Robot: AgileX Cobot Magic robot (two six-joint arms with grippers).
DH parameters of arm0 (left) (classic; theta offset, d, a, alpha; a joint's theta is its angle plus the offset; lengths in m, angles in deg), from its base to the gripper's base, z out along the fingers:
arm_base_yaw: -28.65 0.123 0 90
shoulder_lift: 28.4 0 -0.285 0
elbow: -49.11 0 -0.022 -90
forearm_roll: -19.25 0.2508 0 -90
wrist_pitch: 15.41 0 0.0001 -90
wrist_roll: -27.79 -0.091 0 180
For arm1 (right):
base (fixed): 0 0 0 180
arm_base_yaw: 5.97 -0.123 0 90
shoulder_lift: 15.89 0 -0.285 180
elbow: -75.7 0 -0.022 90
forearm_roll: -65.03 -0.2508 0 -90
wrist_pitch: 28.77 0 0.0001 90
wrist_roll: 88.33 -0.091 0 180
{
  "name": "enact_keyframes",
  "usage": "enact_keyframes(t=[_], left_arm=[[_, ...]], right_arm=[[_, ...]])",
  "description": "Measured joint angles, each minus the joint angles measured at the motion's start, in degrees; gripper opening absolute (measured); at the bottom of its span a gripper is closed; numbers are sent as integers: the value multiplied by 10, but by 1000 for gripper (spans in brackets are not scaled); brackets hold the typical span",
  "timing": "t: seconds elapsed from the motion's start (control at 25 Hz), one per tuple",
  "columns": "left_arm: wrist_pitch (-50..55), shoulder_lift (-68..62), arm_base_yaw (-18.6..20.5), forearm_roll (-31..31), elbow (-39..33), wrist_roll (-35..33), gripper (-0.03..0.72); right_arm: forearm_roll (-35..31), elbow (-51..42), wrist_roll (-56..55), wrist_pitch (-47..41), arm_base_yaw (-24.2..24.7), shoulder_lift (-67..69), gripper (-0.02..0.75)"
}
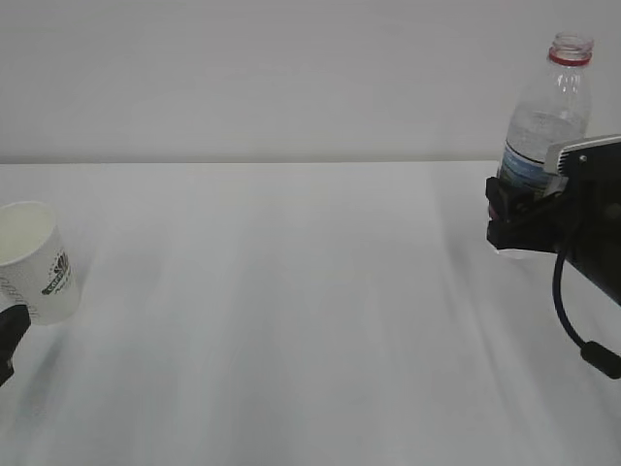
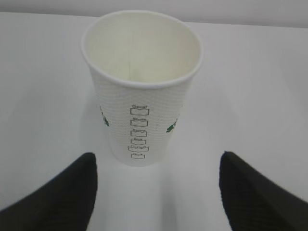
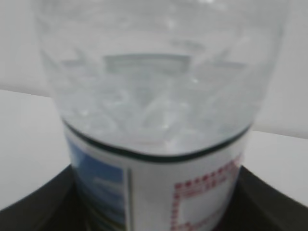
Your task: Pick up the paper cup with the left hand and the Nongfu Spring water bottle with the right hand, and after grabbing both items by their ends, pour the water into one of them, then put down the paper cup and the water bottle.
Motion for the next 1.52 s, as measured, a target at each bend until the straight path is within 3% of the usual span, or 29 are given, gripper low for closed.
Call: enact_keyframes(t=[0.84, 1.52], left_arm=[[0, 0, 0, 4, 0, 0, 577], [0, 0, 0, 5, 0, 0, 577]], right_arm=[[6, -155, -29, 3, 0, -148, 514], [16, -165, -36, 5, 0, -167, 514]])
